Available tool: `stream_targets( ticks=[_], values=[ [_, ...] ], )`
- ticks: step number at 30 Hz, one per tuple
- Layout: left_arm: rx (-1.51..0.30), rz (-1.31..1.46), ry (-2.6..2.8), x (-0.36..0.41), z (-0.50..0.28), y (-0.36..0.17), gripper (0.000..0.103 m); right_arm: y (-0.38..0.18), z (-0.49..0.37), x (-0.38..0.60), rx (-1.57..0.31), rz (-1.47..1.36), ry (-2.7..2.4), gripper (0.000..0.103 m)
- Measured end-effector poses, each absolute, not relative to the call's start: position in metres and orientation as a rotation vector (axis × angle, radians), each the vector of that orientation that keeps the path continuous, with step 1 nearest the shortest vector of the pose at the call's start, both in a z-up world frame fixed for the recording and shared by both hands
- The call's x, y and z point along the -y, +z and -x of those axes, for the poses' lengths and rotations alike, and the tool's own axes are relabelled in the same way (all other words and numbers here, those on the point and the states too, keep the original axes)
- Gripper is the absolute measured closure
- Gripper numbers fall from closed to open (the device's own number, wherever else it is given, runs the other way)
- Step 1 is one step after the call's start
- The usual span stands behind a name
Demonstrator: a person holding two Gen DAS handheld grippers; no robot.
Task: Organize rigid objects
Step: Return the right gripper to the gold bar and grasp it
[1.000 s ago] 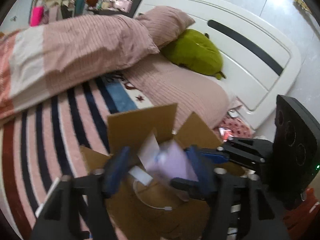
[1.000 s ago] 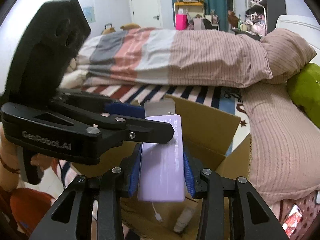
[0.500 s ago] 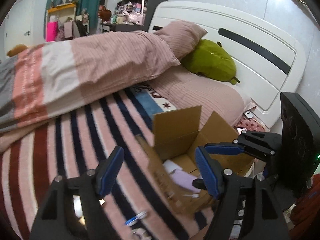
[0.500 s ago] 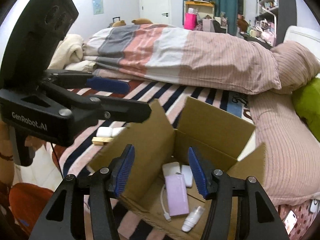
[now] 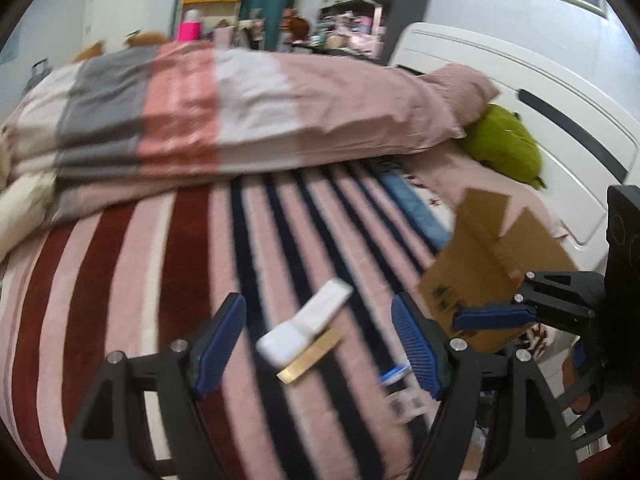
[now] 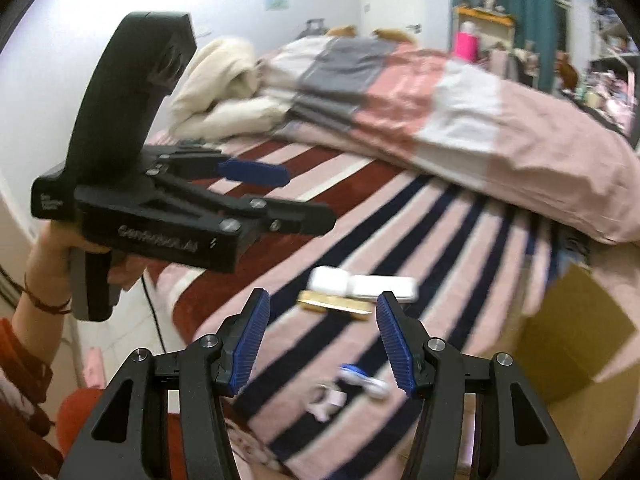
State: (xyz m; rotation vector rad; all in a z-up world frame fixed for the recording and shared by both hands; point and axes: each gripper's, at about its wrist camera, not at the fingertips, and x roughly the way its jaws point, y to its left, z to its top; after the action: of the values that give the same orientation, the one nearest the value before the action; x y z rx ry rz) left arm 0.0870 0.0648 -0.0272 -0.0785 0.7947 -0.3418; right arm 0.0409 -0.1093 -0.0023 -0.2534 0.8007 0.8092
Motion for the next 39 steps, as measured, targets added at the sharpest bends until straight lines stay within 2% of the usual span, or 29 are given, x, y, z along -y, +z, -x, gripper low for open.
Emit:
stream_targets(
  ticks=[1,3,8,18,28,29,31,33,34,39],
  values=[
    [-0.803,0.085,-0.331,-0.074,-0.086,-0.035,0.031,-0.008,-0.041,0.101,-0.816,0.262,0.819,0.049],
    [-0.822,0.102,-0.308,-0.094,-0.084,-0.053,0.031,-0.028,-0.046,0.080,-0.866,0.284,0.836,0.038],
    [-0.865,0.144,-0.288,-0.125,-0.080,-0.088,0.031,-0.081,-0.071,0.052,-0.958,0.338,0.783,0.021],
    [-0.900,0.186,-0.286,-0.150,-0.083,-0.124,0.031,-0.146,-0.137,0.044,-1.043,0.343,0.707,0.021],
    [-0.906,0.190,-0.300,-0.143,-0.083,-0.124,0.031,-0.146,-0.120,0.036,-1.060,0.399,0.849,0.021],
    [-0.904,0.189,-0.301,-0.143,-0.083,-0.123,0.031,-0.145,-0.116,0.037,-1.073,0.392,0.870,0.022],
    [-0.902,0.192,-0.304,-0.141,-0.081,-0.121,0.031,-0.141,-0.105,0.038,-1.108,0.382,0.926,0.037],
    [-0.900,0.193,-0.306,-0.140,-0.079,-0.119,0.031,-0.141,-0.097,0.037,-1.140,0.392,0.985,0.082],
    [-0.900,0.194,-0.307,-0.140,-0.079,-0.119,0.031,-0.141,-0.094,0.036,-1.151,0.396,1.001,0.088],
    [-0.907,0.187,-0.308,-0.138,-0.077,-0.118,0.031,-0.143,-0.092,0.029,-1.117,0.432,0.985,0.088]
  ],
)
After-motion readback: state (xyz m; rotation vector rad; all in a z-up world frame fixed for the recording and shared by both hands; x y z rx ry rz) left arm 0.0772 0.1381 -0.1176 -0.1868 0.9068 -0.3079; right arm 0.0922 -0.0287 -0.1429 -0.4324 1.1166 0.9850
